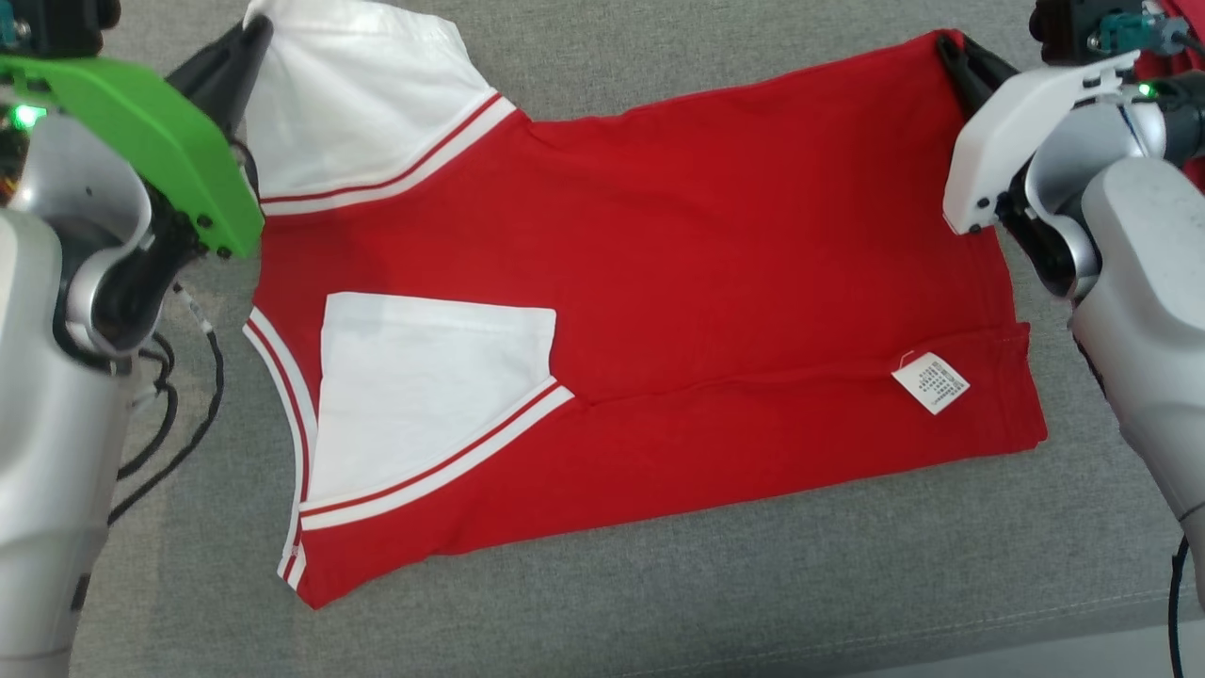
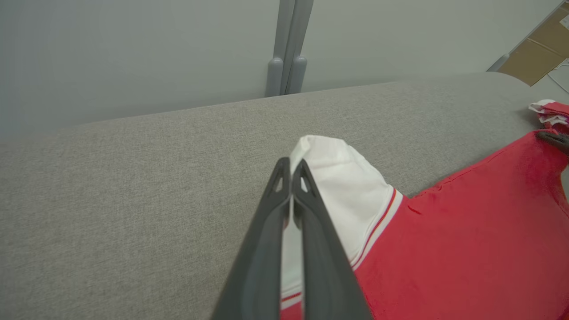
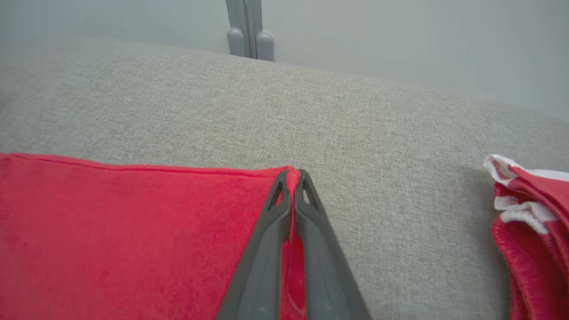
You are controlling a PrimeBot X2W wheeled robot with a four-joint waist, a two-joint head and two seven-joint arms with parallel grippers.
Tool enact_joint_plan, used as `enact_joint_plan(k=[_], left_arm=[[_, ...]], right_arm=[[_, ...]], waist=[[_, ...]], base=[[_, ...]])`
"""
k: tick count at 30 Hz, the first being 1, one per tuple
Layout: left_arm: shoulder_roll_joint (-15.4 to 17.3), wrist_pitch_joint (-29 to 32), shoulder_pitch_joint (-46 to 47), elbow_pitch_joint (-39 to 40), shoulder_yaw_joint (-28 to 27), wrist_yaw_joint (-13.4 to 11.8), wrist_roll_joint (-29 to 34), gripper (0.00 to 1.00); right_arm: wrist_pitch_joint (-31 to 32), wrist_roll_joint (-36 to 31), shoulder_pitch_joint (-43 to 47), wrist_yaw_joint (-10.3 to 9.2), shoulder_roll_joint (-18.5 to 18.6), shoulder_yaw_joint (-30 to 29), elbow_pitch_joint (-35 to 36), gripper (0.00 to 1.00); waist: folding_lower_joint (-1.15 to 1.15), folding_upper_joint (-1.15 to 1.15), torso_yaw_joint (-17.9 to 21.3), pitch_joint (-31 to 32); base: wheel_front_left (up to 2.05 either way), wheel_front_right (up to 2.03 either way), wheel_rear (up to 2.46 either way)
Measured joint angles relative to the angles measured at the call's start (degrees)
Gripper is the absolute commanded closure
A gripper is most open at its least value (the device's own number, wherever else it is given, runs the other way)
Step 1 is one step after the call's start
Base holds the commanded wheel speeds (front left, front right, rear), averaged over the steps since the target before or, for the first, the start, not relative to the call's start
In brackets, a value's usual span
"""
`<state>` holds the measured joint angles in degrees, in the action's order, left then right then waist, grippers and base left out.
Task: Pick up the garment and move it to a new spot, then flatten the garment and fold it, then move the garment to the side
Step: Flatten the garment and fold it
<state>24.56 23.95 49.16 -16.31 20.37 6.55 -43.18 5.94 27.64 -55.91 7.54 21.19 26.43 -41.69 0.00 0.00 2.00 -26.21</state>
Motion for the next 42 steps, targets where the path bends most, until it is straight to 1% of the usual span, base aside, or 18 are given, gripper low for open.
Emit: enact_joint_plan(k=[4,6,9,14,17,19,22,29,36,42], left_arm=[[1.5,-0.9,-8.0,6.2,-0.7,-0.2,-1.9,1.00],[1.7,-1.3,-12.2,9.4,-1.2,-1.1,-2.8,1.00],[2.1,-2.0,-18.8,14.5,-1.6,-2.5,-3.7,1.00],[1.9,-4.8,-28.9,20.3,-2.4,-5.1,-4.8,1.00],[1.0,-6.7,-34.1,21.9,-2.7,-6.0,-6.0,1.00],[0.5,-7.8,-37.1,22.4,-2.9,-6.4,-6.6,1.00],[-0.8,-9.3,-40.9,22.5,-2.6,-6.6,-7.2,1.00],[-3.1,-12.0,-44.2,19.2,-1.0,-6.5,-7.2,1.00],[-3.8,-13.4,-45.3,16.5,-0.4,-6.0,-7.2,1.00],[-3.9,-13.7,-46.1,15.2,0.4,-5.8,-7.1,1.00]], right_arm=[[-4.2,0.2,4.8,0.00,1.1,-0.5,2.2,1.00],[-5.9,-0.1,7.5,0.00,1.8,-1.7,3.2,1.00],[-7.7,-0.1,12.1,0.00,2.0,-3.9,5.5,1.00],[-9.2,-0.8,21.2,0.00,2.1,-9.2,10.8,1.00],[-9.2,-2.5,26.9,0.00,1.0,-12.9,14.8,1.00],[-8.8,-4.0,30.2,0.00,0.1,-15.2,17.4,1.00],[-7.7,-5.4,35.0,-0.01,-2.3,-19.0,21.4,1.00],[-5.0,-9.4,41.6,-0.01,-6.5,-24.8,27.4,1.00],[-3.5,-11.5,43.6,-0.01,-8.5,-27.4,30.6,1.00],[-3.0,-12.3,45.2,-0.01,-9.8,-28.6,31.3,1.00]], waist=[[0.00,0.00,-0.1,2.4],[0.00,0.00,-0.3,3.7],[-0.01,0.00,-0.7,5.7],[-0.01,0.00,-1.8,8.9],[-0.01,0.00,-2.6,10.5],[-0.01,0.00,-3.1,11.3],[-0.01,0.00,-4.0,12.1],[-0.01,0.00,-5.0,12.7],[-0.01,0.00,-5.1,13.0],[-0.01,0.00,-5.1,13.3]], base=[[0.00,0.00,0.00],[0.00,0.00,0.00],[0.00,0.00,0.00],[0.00,0.00,0.00],[0.00,0.00,0.00],[0.00,0.00,0.00],[0.00,0.00,0.00],[0.00,0.00,0.00],[0.00,0.00,0.00],[0.00,0.00,0.00]])
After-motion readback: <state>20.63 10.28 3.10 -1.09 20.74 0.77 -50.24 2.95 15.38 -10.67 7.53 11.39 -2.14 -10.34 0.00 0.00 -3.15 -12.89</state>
